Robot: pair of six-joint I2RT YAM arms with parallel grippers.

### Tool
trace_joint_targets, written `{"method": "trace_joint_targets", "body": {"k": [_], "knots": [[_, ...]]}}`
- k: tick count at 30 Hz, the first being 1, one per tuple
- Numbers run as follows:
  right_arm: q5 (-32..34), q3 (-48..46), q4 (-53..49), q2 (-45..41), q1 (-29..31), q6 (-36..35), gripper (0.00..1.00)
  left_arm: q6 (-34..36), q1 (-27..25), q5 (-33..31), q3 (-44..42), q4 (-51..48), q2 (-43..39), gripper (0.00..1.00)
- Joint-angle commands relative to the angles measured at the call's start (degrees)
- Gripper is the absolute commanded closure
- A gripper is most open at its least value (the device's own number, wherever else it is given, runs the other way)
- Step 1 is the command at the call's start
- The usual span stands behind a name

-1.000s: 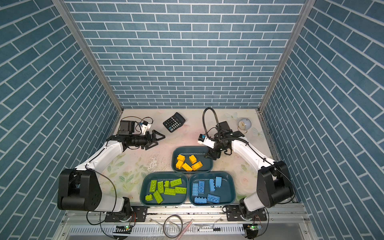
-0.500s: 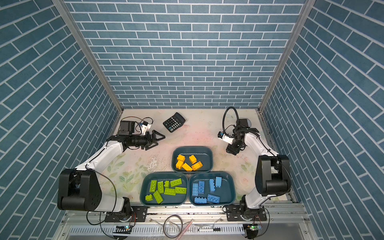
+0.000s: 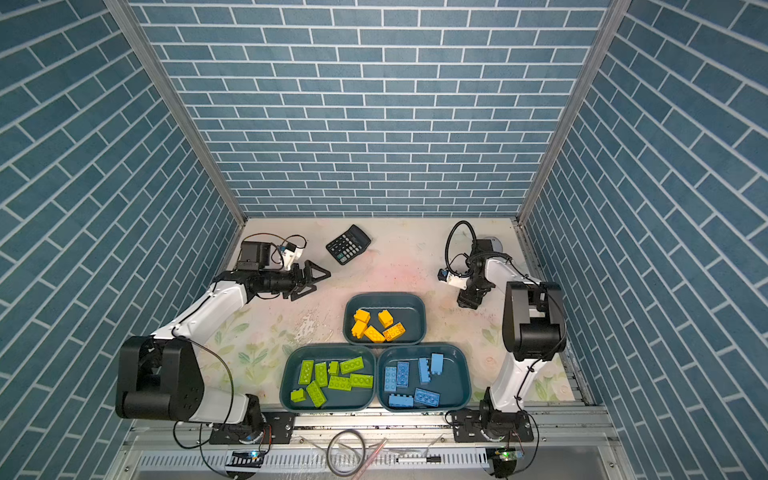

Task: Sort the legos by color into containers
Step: 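Grasp the small yellow 2x2 brick with the right gripper, then carry the yellow brick into the yellow-filled bin and release it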

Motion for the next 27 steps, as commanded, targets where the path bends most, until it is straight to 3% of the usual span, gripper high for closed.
{"method": "trace_joint_targets", "body": {"k": [1, 13, 20, 27], "knots": [[0.61, 2.11, -0.96, 1.77, -0.20, -2.74, 0.30, 1.34, 0.39, 0.42, 0.25, 0.08, 1.03, 0.02], [0.16, 1.25, -3.08, -0.56, -0.52, 1.37, 0.65, 1.56, 0.39, 0.57, -0.33, 0.13, 1.09, 0.02], [-6.87, 1.69, -5.45, -9.76, 2.78, 7.93, 0.67, 1.57, 0.37, 0.52, -0.01, -0.16, 1.12, 0.02], [-15.06, -2.22, -6.60, -21.28, 13.00, 16.32, 0.68, 1.26, 0.39, 0.40, 0.14, 0.01, 1.17, 0.02]]}}
